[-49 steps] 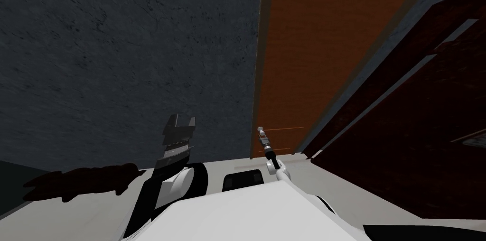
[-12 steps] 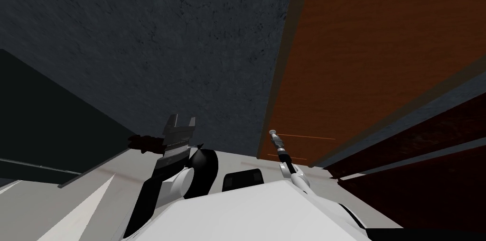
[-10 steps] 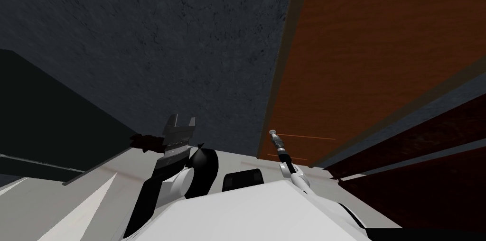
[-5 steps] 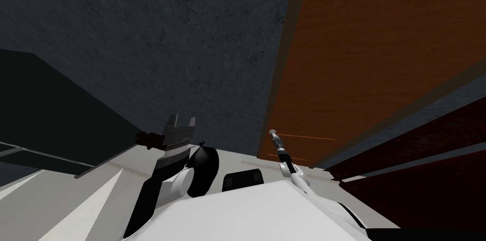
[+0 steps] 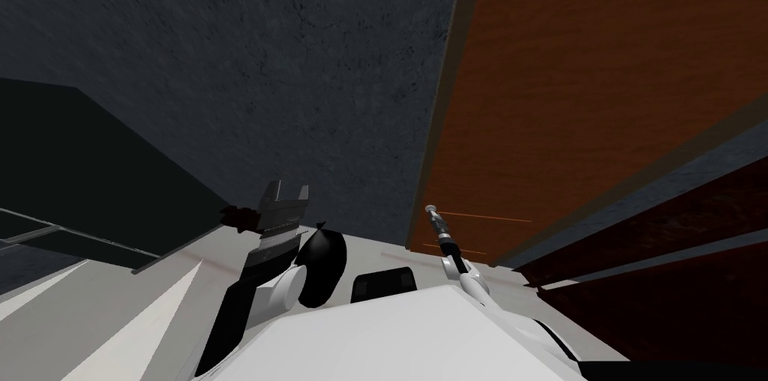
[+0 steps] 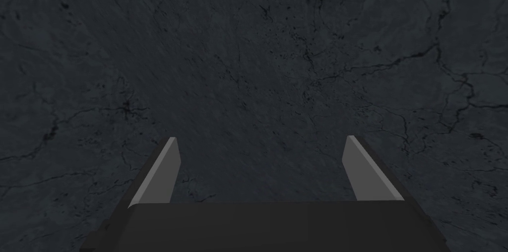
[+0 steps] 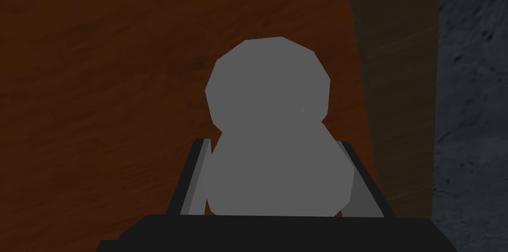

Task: Pull the door open

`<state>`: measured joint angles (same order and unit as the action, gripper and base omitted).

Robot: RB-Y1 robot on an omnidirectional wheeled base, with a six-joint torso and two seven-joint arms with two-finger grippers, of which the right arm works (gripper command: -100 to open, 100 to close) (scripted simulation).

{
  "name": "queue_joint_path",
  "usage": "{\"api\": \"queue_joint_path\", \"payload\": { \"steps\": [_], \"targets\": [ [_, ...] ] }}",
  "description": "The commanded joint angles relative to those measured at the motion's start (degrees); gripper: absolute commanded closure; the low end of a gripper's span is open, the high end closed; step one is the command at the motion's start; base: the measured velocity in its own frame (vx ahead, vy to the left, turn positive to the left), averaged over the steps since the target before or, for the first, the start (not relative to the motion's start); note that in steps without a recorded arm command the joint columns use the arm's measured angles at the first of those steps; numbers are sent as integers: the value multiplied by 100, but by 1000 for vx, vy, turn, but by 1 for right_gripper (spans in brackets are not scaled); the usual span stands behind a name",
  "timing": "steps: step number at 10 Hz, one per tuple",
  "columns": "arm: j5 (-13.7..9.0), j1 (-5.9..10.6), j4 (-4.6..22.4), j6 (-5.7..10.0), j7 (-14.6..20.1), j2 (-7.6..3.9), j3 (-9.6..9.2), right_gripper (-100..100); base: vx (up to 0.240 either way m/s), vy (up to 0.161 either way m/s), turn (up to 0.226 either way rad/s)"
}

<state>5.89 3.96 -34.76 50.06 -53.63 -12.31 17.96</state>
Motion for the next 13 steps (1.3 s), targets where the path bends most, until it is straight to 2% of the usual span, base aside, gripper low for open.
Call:
{"api": "queue_joint_path", "payload": {
  "steps": [1,7,8,12,13],
  "targets": [
    [-60,9,42,13,285,17,-48,100,-26,-10,21],
    [-281,11,39,5,1140,-11,-168,100,-29,-12,33],
    [-281,11,39,5,1162,-11,-168,100,-20,-8,22],
    [-468,13,36,-2,1825,-35,-270,100,-33,-12,38],
    [-468,13,36,-2,1855,-35,-270,100,-24,-7,20]
  ]
}}
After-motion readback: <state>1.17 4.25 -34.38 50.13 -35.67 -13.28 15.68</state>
